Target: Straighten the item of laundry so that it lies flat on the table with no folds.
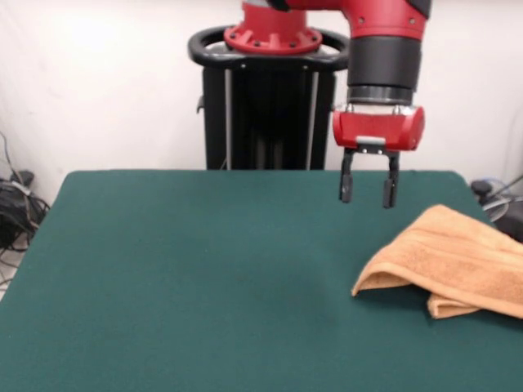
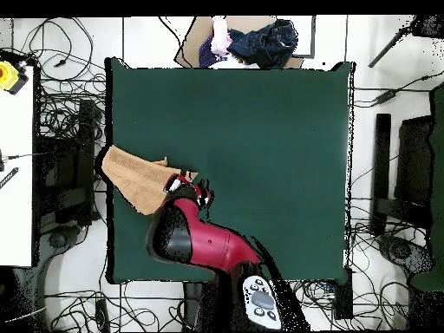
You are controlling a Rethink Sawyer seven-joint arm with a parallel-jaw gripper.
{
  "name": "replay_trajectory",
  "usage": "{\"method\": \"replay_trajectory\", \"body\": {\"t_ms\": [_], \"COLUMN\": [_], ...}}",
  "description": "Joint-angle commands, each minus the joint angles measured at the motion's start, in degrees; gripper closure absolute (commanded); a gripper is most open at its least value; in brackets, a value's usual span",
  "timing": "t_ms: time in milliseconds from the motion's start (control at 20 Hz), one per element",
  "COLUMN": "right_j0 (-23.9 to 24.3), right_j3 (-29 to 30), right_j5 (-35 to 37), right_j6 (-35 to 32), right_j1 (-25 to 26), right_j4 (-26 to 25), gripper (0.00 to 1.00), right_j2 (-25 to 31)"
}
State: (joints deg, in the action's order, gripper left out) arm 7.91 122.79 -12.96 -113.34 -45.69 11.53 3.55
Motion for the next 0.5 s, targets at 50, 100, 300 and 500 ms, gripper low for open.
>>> {"method": "replay_trajectory", "body": {"t_ms": [50,100,300,500], "right_j0": [0.64,0.68,0.47,0.15], "right_j3": [-3.10,-3.40,-4.36,-5.68], "right_j5": [-3.52,-3.78,-4.60,-6.19], "right_j6": [-15.67,-15.68,-15.84,-15.95], "right_j1": [2.71,3.00,3.94,5.80], "right_j4": [2.36,2.34,2.74,3.13], "gripper": [0.00,0.00,0.00,0.00], "right_j2": [5.58,5.70,5.98,5.93]}}
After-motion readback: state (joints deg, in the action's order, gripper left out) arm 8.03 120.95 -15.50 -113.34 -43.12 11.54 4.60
